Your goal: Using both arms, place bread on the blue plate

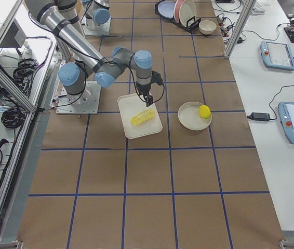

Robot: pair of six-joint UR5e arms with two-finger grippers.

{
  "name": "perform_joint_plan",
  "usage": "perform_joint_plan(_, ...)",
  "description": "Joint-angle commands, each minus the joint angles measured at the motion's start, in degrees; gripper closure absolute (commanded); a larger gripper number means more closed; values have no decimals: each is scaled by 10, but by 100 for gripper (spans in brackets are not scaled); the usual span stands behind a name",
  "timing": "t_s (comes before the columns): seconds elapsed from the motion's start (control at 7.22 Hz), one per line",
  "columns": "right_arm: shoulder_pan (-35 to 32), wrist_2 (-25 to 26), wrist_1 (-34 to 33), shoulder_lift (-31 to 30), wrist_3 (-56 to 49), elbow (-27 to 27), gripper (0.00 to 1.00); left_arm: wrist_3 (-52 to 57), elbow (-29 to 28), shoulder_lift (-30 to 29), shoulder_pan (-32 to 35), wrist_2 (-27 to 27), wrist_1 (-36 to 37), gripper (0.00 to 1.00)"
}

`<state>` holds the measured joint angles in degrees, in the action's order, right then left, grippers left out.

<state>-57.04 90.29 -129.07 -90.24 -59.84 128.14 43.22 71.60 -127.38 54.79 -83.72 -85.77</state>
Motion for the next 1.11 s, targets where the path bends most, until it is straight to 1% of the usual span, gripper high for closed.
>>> perform_joint_plan(0.0, 22, 6, -56, 59, -2, 3, 0, -1, -16, -46, 0, 23, -11, 20)
perform_joint_plan(0.14, 25, 6, -58, 72, -2, 3, 0, -6, -19, -47, 1, 44, -26, 45)
perform_joint_plan(0.28, 32, 6, -58, 74, -2, 4, 0, -10, -22, -48, 0, 50, -55, 65)
perform_joint_plan(0.42, 35, 6, -61, 84, -2, 5, 0, -10, -23, -47, 0, 53, -56, 72)
perform_joint_plan(0.55, 43, 5, -77, 95, -3, 5, 1, -10, -24, -47, 0, 53, -56, 77)
perform_joint_plan(0.69, 48, 5, -86, 105, -8, 5, 7, -11, -25, -45, 0, 53, -56, 80)
perform_joint_plan(0.83, 48, 5, -90, 118, -10, 5, 20, -11, -34, -41, 0, 51, -57, 80)
perform_joint_plan(0.97, 49, 8, -90, 128, -5, 5, 43, -10, -44, -38, 0, 48, -64, 81)
